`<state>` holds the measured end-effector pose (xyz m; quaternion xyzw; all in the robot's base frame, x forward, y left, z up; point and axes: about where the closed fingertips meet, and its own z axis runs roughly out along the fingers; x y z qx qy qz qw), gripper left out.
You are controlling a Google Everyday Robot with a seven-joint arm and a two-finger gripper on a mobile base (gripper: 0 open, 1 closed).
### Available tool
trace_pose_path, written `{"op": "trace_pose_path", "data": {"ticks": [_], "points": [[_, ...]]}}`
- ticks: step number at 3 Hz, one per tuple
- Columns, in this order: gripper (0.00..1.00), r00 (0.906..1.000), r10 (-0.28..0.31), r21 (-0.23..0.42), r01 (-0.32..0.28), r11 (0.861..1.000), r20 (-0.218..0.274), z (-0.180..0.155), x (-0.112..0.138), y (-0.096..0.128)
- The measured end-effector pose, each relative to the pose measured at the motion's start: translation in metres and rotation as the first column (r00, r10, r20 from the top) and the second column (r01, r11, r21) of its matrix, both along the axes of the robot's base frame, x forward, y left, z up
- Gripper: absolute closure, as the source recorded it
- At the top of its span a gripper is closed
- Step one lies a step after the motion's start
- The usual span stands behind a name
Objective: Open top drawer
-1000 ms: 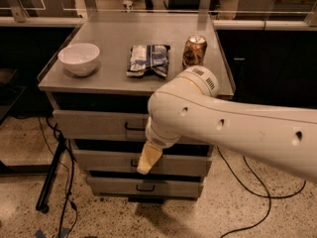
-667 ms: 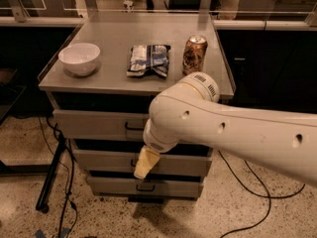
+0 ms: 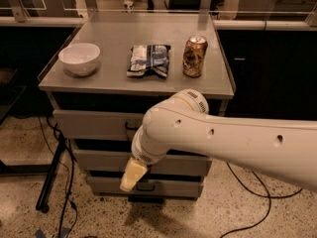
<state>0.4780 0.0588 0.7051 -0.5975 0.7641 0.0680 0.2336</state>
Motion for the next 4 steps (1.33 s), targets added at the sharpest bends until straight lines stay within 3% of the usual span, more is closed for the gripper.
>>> {"op": "trace_pose_path", "data": {"ticks": [2, 3, 4], "points": [[0.00, 0.9995, -0.003, 0.001, 0.003, 1.000, 0.030, -0.002, 0.012, 0.011], [0.00, 0.9970, -0.025, -0.019, 0.026, 0.999, 0.074, -0.032, 0.066, 0.037], [0.00, 0.9978, -0.020, -0.025, 0.022, 0.999, 0.063, -0.040, 0.068, 0.038]]}}
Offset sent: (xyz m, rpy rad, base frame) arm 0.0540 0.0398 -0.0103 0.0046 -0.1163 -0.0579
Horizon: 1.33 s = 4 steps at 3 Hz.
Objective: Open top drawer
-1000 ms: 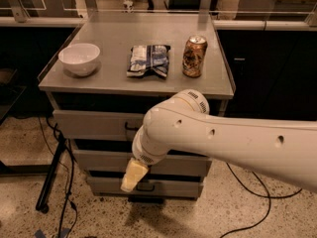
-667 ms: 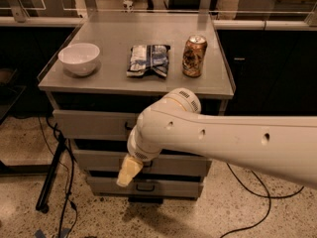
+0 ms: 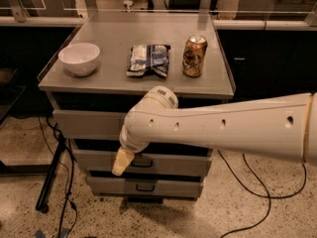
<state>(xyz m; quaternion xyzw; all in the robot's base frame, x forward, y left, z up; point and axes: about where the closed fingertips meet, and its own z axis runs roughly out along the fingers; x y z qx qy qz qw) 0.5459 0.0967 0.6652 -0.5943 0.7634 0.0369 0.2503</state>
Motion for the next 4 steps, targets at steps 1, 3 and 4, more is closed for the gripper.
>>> {"op": "trace_pose_path", "data": {"ticks": [1, 3, 4], "points": [[0.00, 0.9997, 0.015, -0.002, -0.015, 1.000, -0.019, -0.009, 0.002, 0.005], [0.00, 0.9983, 0.040, -0.004, -0.040, 0.999, -0.043, -0.019, 0.001, 0.014], [0.00, 0.9929, 0.050, -0.021, -0.052, 0.998, -0.108, -0.047, -0.008, 0.014]]}}
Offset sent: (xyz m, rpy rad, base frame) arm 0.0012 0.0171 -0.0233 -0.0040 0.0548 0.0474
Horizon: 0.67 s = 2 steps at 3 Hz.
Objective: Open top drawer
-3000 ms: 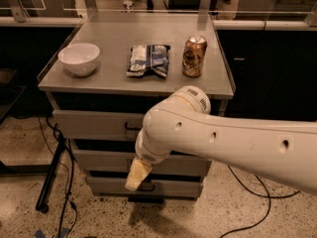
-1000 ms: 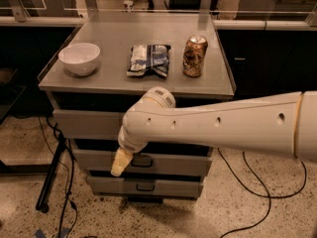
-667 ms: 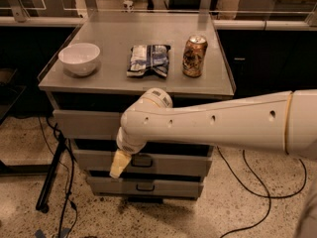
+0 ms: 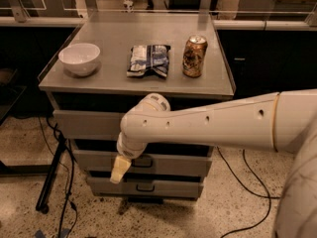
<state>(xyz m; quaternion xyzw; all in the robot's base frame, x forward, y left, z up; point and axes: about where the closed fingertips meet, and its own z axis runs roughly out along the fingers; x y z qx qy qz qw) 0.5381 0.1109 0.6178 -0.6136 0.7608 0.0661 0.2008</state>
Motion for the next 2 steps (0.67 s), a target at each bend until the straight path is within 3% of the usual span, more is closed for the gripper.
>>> {"op": "trace_pose_path", "data": {"ticks": [2], "points": [[0.00, 0.9999, 0.006, -0.003, -0.006, 1.000, -0.013, 0.0054, -0.0052, -0.0009]]}}
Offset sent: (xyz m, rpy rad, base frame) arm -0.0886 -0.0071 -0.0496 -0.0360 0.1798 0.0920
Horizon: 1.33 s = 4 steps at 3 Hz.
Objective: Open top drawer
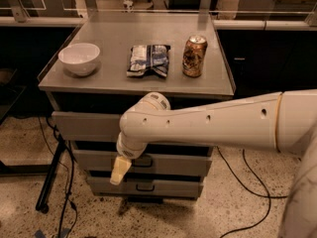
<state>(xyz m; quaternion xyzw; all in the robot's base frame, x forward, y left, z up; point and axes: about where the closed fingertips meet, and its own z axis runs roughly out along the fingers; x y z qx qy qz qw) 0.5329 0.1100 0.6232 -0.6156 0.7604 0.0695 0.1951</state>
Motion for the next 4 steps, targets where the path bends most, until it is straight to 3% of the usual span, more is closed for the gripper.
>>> {"op": "trace_pose_path", "data": {"ticks": [1, 3, 4], "points": [[0.00, 0.9998, 0.002, 0.019, -0.002, 1.000, -0.018, 0.005, -0.016, 0.000], [0.00, 0.9941, -0.012, 0.076, 0.020, 0.997, -0.108, 0.009, -0.081, -0.005], [0.00, 0.9941, -0.012, 0.076, 0.020, 0.997, -0.108, 0.009, -0.081, -0.005]]}}
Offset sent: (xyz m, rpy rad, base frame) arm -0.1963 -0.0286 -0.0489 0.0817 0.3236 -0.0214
